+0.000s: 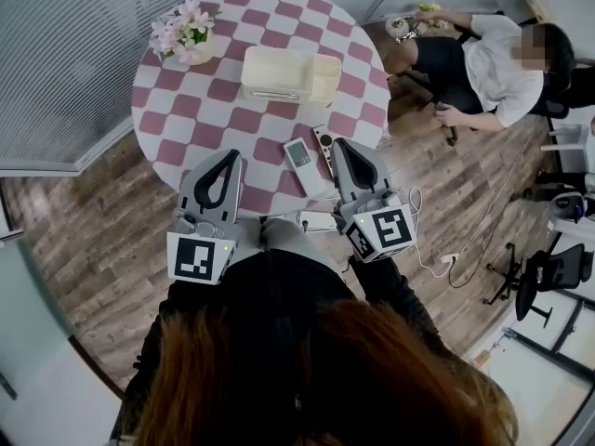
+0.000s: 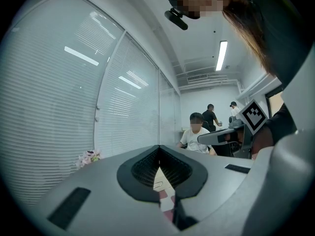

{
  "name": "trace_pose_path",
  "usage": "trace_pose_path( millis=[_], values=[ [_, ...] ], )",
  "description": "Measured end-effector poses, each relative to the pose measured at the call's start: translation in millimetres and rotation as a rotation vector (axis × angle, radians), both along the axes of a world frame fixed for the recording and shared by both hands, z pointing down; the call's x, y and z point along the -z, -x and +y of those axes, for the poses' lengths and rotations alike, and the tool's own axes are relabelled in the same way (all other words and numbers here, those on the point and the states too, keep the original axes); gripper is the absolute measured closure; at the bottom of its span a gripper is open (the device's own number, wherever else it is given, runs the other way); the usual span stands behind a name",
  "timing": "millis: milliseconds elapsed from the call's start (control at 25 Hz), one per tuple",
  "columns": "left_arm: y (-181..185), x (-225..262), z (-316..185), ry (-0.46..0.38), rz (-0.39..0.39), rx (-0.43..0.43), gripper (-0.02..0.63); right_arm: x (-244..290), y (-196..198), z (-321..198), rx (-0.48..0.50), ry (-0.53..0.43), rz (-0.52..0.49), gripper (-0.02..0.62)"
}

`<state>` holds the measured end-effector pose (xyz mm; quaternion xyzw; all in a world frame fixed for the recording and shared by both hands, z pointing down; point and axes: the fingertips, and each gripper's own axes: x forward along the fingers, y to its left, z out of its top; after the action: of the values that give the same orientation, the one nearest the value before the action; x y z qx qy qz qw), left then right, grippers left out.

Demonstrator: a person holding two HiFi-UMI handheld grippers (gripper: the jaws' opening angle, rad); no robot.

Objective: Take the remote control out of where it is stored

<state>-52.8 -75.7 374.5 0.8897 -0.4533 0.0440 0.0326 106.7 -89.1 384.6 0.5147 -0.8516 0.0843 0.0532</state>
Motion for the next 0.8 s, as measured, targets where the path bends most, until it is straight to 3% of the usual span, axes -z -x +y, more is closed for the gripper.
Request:
trace_pose_path(
  millis=[800],
  values=[
    [-4.1,2.3,0.1,0.001,0.008,-0.030,0.597,7.4,7.6,-0.8,-0.003,0.014,-0.039,0.581]
  ],
)
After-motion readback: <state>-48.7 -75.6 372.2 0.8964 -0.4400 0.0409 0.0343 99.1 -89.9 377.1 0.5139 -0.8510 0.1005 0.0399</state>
